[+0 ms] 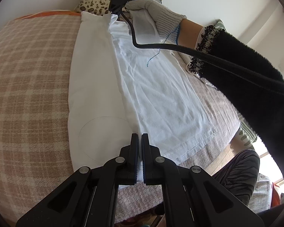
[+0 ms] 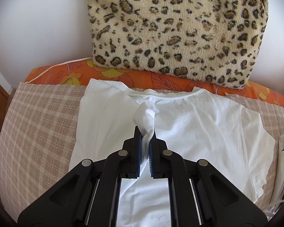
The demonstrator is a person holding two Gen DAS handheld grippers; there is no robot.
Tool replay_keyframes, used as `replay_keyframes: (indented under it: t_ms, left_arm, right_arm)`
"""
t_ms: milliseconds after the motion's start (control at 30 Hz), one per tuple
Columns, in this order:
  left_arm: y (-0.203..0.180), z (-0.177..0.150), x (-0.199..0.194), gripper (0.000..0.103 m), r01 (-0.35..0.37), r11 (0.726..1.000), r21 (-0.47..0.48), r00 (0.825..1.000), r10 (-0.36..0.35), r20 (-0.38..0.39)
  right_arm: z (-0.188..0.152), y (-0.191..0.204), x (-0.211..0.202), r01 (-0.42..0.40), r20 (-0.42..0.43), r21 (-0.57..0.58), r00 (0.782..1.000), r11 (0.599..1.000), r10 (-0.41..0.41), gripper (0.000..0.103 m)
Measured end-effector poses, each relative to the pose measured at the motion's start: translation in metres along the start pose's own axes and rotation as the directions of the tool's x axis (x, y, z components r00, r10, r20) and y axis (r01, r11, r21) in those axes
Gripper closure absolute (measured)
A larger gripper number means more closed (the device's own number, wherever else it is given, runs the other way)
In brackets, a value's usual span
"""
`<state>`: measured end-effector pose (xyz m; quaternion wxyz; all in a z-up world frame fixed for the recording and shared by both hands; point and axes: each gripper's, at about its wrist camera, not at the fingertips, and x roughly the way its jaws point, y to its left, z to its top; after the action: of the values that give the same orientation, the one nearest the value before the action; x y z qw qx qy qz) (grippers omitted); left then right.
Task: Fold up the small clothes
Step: 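Fold the held side over toward the shirt center and open the right gripper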
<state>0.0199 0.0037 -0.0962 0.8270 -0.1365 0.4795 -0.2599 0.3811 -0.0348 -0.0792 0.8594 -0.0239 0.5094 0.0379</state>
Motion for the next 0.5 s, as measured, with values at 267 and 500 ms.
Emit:
replay_keyframes:
  t_ms: [267,500]
  left_arm:
    - [-0.015,-0.007,0.001,0.088,0.053,0.998,0.04,0.997,-0.051,-0.05]
    - [-0.003,-0.011,-0.022,0.087,0.039,0.999,0.023,0.999,-0.039,-0.003]
  right_arm:
    - [-0.007,-0.03,-0.006,0.103,0.007,0.021,0.995,0.994,-0.103,0.045]
    - [-0.022,-0.062,-0.046,0.069,0.052,0.066,0.996,0.995,-0.072,0.045]
